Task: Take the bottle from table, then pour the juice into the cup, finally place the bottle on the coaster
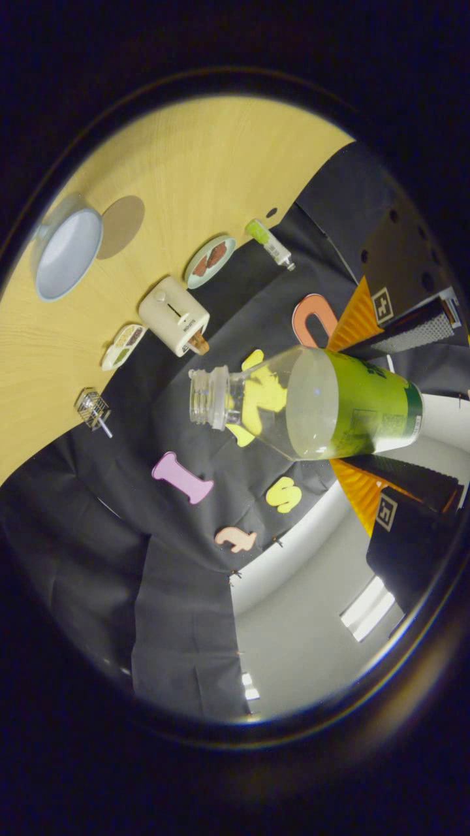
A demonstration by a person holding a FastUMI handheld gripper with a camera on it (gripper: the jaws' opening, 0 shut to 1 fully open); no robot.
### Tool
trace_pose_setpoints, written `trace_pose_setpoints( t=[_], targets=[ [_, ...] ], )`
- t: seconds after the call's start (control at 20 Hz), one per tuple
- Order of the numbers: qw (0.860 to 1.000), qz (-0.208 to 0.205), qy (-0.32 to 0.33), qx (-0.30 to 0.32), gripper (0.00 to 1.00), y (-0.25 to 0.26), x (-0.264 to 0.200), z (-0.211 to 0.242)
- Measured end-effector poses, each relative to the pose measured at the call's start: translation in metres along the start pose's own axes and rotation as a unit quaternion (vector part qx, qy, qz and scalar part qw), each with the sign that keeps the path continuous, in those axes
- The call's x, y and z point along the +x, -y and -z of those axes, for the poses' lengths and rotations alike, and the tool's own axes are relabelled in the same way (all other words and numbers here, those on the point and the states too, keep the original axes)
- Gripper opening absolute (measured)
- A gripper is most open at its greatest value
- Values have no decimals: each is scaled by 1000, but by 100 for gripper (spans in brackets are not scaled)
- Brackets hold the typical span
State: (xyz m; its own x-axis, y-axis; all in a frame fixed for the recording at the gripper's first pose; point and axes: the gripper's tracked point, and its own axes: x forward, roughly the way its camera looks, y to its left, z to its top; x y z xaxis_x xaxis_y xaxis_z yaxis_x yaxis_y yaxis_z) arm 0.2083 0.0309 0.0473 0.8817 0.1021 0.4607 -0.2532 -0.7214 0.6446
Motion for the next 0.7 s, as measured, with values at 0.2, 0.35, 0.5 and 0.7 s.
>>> trace_pose_setpoints(
  t=[0.2,0.35,0.5,0.7],
  targets=[
    [1000,-3,4,5,78,2,-3,-7],
    [1000,4,15,8,78,10,-5,-19],
    [1000,9,17,9,78,14,-4,-24],
    [1000,-2,8,-16,78,8,-3,-18]
  ],
)
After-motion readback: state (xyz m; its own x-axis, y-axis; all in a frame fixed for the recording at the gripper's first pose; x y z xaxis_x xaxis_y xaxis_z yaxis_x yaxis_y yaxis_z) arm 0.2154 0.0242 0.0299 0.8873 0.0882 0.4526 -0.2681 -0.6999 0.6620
